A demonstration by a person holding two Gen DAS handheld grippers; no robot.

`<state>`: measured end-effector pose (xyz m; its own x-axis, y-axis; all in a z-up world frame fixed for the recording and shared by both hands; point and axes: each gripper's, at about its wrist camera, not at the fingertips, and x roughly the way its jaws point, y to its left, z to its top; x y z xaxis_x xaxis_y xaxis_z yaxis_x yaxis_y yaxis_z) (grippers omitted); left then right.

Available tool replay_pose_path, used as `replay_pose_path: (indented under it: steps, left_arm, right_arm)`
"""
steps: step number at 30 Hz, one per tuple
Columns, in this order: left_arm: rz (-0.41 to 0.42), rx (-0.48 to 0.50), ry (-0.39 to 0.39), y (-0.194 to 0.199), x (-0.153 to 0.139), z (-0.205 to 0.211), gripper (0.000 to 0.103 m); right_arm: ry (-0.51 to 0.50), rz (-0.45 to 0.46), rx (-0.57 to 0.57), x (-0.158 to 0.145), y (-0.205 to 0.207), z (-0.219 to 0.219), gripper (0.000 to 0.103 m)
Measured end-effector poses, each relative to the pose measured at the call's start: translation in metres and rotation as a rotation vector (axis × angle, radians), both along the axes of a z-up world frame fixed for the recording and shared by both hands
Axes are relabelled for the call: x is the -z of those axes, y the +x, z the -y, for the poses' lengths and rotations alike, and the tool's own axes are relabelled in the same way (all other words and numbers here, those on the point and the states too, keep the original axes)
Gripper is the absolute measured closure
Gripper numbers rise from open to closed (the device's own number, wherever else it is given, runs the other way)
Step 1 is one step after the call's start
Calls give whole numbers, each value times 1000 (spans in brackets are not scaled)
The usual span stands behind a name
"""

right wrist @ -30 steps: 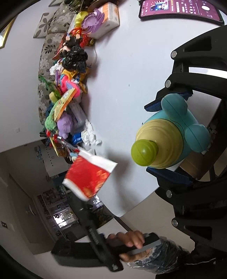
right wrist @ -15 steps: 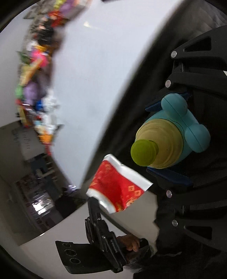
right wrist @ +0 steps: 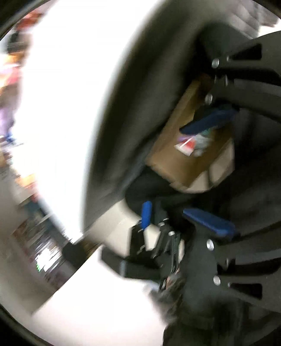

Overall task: Collect trash
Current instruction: 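Grasp a white tissue with the right tool while the left tool grasps another tissue, then drop both white tissues into the cardboard box and open both tools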

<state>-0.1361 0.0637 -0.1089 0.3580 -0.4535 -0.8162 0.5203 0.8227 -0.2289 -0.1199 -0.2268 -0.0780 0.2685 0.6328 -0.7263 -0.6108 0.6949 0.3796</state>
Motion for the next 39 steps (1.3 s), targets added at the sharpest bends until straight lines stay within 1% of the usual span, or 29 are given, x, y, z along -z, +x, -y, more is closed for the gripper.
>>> replay_pose_path:
  steps: [1,2,3,4,5,6,7,9,10,11,12,14,16,17,18,19,20,21,22,23,27,29,30,32,33,34,36,38,39]
  left_arm:
    - [54,-30,-56,3,-26,-9,39]
    - [99,-56,-94,5,-44,-15,33]
    - [149,-91,-131,10,-64,-23,30]
    - [201,-141,-163,18,-86,-31,30]
    - [230,-174,-185,25,-98,-37,30]
    - [257,-209,-205,34,-108,-42,30]
    - [285,-268,-209,49,-117,-49,27]
    - [299,-365,-194,70,-123,-56,27]
    - [296,-398,-204,84,-123,-61,27]
    - [292,-415,-206,94,-123,-62,27]
    - [288,-432,-190,109,-122,-63,27]
    - [307,-424,-159,123,-121,-58,27]
    - [344,-410,-77,138,-119,-45,27]
    - [358,-391,-55,140,-120,-42,27]
    - [370,-372,-35,144,-120,-38,27]
    - [387,-351,-6,152,-121,-31,27]
    - [404,-329,13,158,-121,-27,27]
    - [414,-306,25,164,-120,-22,27]
    - [414,-280,49,177,-118,-13,27]
    - [411,-268,66,184,-116,-8,27]
    - [353,-201,116,218,-101,15,27]
    - [310,-208,163,237,-88,25,27]
    - [271,-226,187,248,-79,28,40]
    - [259,-272,230,258,-73,27,60]
    - [269,-284,207,259,-78,23,70]
    - [253,-285,157,257,-84,17,72]
    - [250,-309,66,242,-102,5,73]
    - [299,-293,22,215,-122,0,73]
    - [334,-277,5,191,-136,-2,73]
  right_arm:
    - [0,50,7,-19,10,-1,24]
    - [-12,88,12,-34,24,-6,24]
    - [-38,136,22,-47,49,-15,24]
    - [-57,174,32,-53,68,-23,24]
    - [-73,200,41,-56,92,-34,24]
    - [-90,208,56,-55,123,-49,26]
    - [-104,207,82,-51,153,-62,27]
    - [-112,173,130,-40,203,-82,33]
    - [-113,153,154,-34,224,-92,35]
    - [-114,134,164,-30,245,-101,35]
    - [-127,132,170,-25,260,-106,36]
    - [-182,149,200,-20,281,-121,36]
    - [-206,128,214,-13,300,-132,36]
    - [-228,128,226,-10,304,-136,40]
    - [-277,140,233,-4,308,-141,49]
    - [-312,188,229,-2,309,-145,55]
    - [-344,223,216,-2,306,-147,67]
    - [-346,218,201,-3,302,-145,84]
    - [-353,210,193,-4,300,-142,92]
    - [-358,207,185,-4,297,-139,95]
    - [-303,147,191,-6,269,-95,96]
    - [-275,123,211,-6,255,-73,95]
    - [-265,127,222,-8,243,-60,95]
    - [-244,141,235,-13,221,-39,95]
    - [-232,144,246,-16,208,-28,95]
    - [-213,146,251,-20,197,-20,95]
    - [-177,151,253,-29,164,0,95]
    - [-142,162,249,-41,141,13,95]
    - [-119,165,244,-47,127,19,95]
